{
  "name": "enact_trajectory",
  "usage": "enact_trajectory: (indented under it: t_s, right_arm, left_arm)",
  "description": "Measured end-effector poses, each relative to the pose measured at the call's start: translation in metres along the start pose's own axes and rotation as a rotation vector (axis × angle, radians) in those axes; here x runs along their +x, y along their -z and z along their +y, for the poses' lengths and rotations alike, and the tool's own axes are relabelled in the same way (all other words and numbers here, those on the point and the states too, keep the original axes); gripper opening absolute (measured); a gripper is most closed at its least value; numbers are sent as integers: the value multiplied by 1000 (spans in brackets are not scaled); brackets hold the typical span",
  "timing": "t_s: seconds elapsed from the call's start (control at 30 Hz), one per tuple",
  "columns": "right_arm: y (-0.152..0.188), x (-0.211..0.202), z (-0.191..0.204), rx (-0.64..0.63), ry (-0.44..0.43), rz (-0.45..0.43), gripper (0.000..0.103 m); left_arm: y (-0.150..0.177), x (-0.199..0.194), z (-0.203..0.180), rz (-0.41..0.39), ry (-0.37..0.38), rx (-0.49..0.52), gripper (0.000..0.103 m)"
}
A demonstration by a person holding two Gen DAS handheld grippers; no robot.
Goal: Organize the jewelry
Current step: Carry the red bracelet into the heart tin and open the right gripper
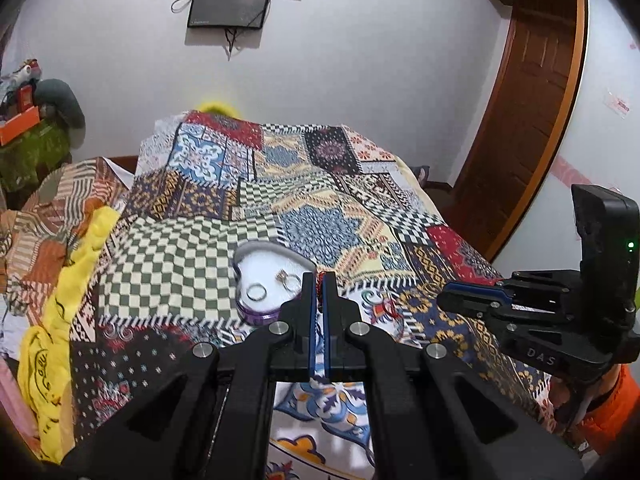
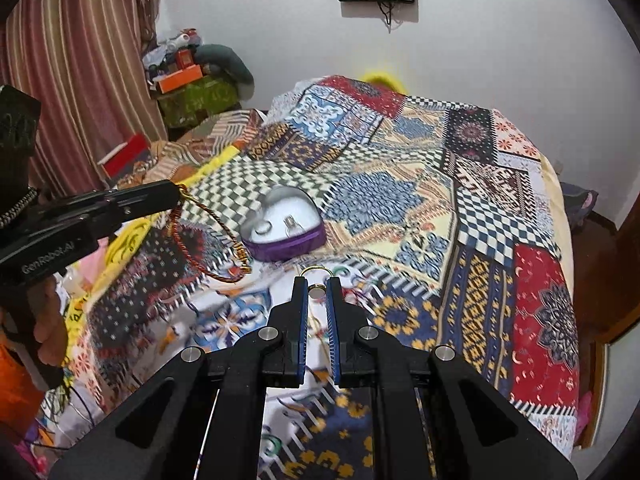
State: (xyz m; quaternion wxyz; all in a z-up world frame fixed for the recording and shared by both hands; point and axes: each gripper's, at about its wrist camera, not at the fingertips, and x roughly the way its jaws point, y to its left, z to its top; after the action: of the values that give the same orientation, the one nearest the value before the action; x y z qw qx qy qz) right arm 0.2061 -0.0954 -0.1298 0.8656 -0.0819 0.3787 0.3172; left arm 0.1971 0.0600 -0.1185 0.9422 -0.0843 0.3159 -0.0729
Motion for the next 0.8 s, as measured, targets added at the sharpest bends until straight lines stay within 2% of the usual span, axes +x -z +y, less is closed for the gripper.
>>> enact_trajectory:
  t_s: [0.43,0.8]
  right_arm:
    - [-31,17,13,-27,-38,-50,8]
    - [-51,41,16,-54,-49,-49,8]
  left_arm:
    - [-20,18,27,-29,-46,-9,1]
    - [-33,43,53,-34,-76,-31,1]
